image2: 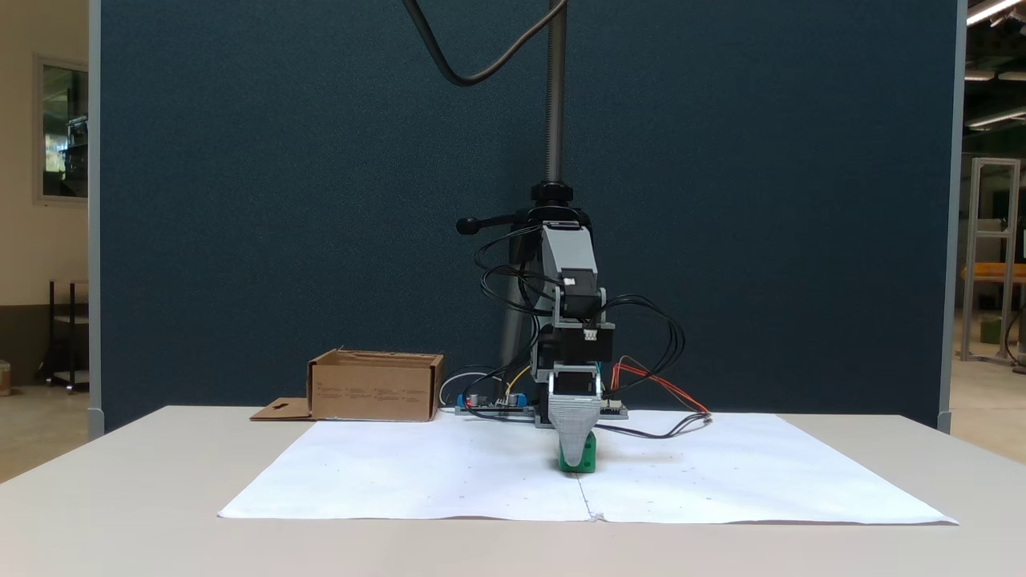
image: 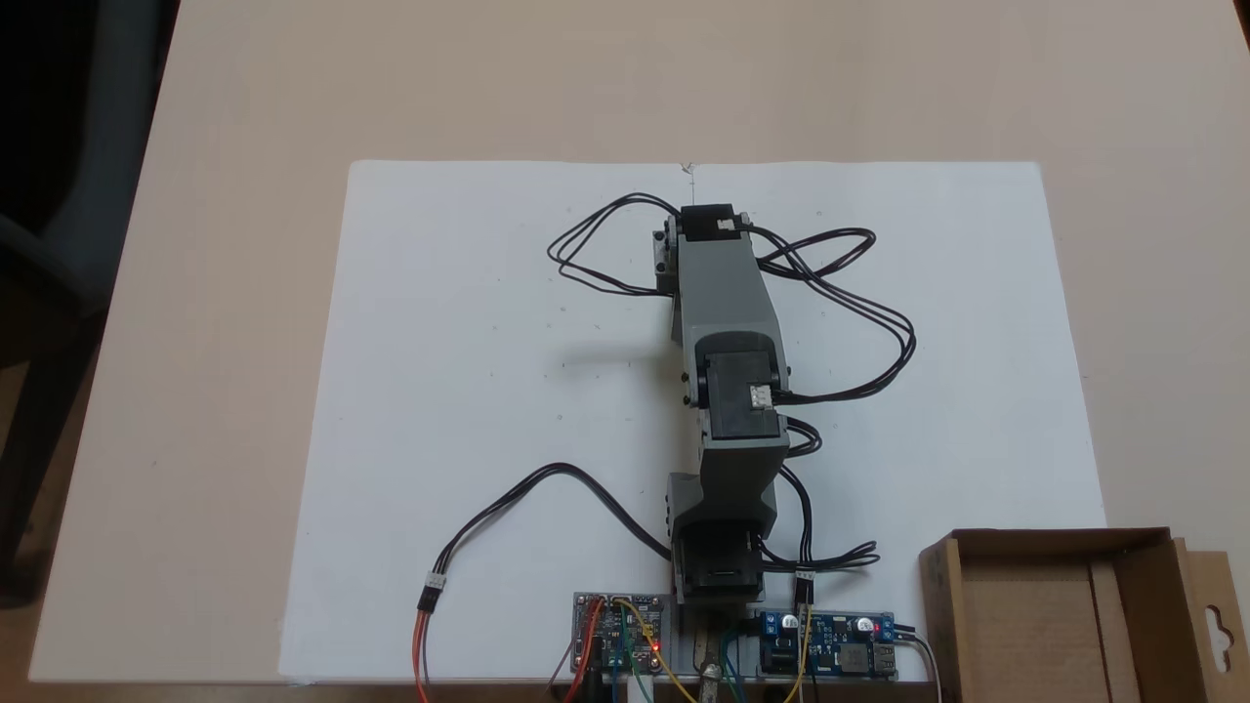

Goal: Grasp a green dice and put it in the bin.

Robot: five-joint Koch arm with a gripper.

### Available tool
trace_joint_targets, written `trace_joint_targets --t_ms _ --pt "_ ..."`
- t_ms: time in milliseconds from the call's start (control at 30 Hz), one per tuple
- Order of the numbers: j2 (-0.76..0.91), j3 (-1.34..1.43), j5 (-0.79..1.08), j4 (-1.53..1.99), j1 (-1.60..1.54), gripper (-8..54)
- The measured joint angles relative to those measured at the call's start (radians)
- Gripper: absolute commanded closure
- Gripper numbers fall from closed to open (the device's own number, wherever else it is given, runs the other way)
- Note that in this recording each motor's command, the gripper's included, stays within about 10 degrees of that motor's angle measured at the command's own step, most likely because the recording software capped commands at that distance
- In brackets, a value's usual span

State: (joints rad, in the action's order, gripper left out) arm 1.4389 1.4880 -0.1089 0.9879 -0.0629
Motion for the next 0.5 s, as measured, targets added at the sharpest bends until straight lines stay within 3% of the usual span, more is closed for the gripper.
trace_joint_targets --t_ms 133,233,367,500 --pt "0.000 0.000 0.000 -0.012 0.000 6.8" --pt "0.000 0.005 0.000 -0.018 0.000 14.1" --pt "0.000 0.011 0.000 -0.018 -0.002 15.6" --pt "0.000 0.011 -0.012 -0.028 -0.002 23.2"
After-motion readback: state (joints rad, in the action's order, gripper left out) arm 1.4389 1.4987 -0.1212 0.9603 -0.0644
